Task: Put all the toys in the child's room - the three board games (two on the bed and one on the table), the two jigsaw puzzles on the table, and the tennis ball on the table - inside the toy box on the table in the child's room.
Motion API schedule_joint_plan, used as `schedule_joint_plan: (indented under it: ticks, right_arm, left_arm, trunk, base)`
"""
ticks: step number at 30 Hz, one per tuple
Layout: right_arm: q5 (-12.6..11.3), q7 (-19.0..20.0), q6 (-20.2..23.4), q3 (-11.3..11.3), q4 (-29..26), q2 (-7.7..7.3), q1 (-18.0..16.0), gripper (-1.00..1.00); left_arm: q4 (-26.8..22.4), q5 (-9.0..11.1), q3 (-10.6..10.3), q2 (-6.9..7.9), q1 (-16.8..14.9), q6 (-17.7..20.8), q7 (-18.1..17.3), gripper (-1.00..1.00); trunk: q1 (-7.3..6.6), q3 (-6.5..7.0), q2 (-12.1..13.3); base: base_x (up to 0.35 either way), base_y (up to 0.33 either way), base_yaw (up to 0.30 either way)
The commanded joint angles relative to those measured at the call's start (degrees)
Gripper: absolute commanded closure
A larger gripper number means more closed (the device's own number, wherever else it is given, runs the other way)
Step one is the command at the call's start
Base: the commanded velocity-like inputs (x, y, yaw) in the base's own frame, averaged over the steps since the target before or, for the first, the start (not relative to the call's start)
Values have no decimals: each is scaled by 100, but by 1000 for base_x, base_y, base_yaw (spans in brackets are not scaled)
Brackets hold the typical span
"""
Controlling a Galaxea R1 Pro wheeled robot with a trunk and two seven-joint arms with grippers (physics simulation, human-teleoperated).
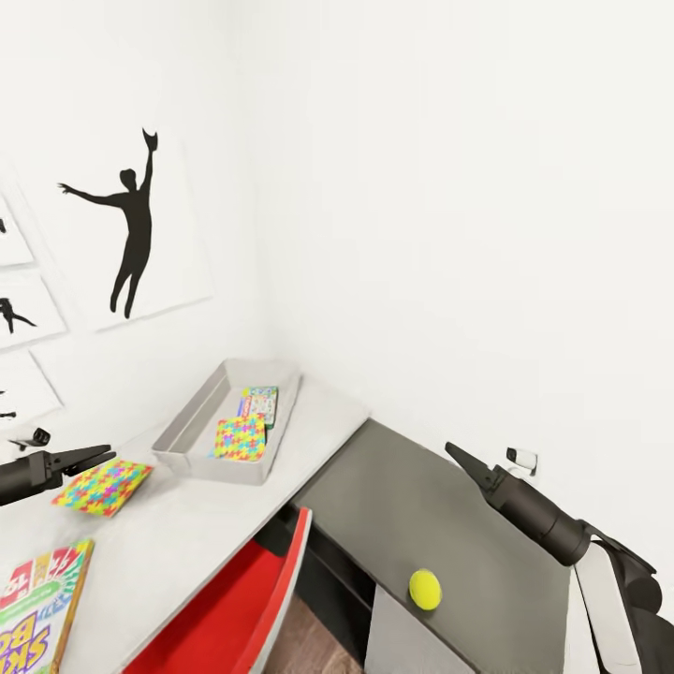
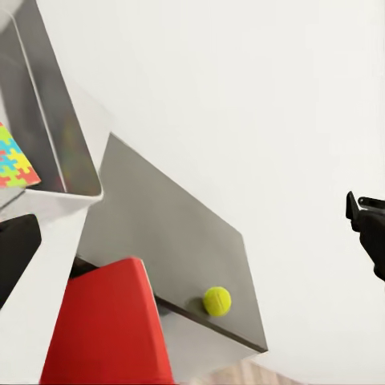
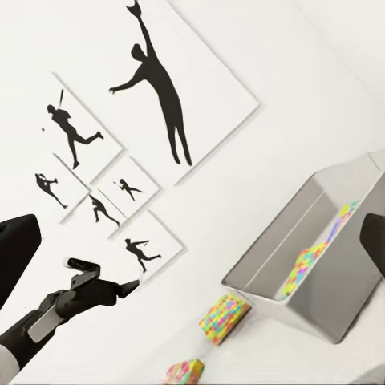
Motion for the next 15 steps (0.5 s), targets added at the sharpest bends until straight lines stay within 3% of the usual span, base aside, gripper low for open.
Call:
schedule_joint_plan:
  ticks: [1, 7, 15]
  right_arm:
    - [-24, 3, 35, -3, 3, -1, -5, -100]
    - [-19, -6, 27, 8, 0, 9, -5, -100]
    - [-8, -60, 13, 29, -2, 52, -5, -100]
  left_arm:
    - [-1, -7, 0, 0, -7, 61, -24, -100]
    - [-1, -9, 2, 0, -5, 65, -24, -100]
    - [-1, -16, 2, 0, -6, 69, -24, -100]
  trunk:
    - [1, -4, -12]
    - [1, 47, -12]
    - [1, 103, -12]
  base:
    - [-263, -189, 146]
    - [-269, -77, 172]
    - [-201, 154, 211]
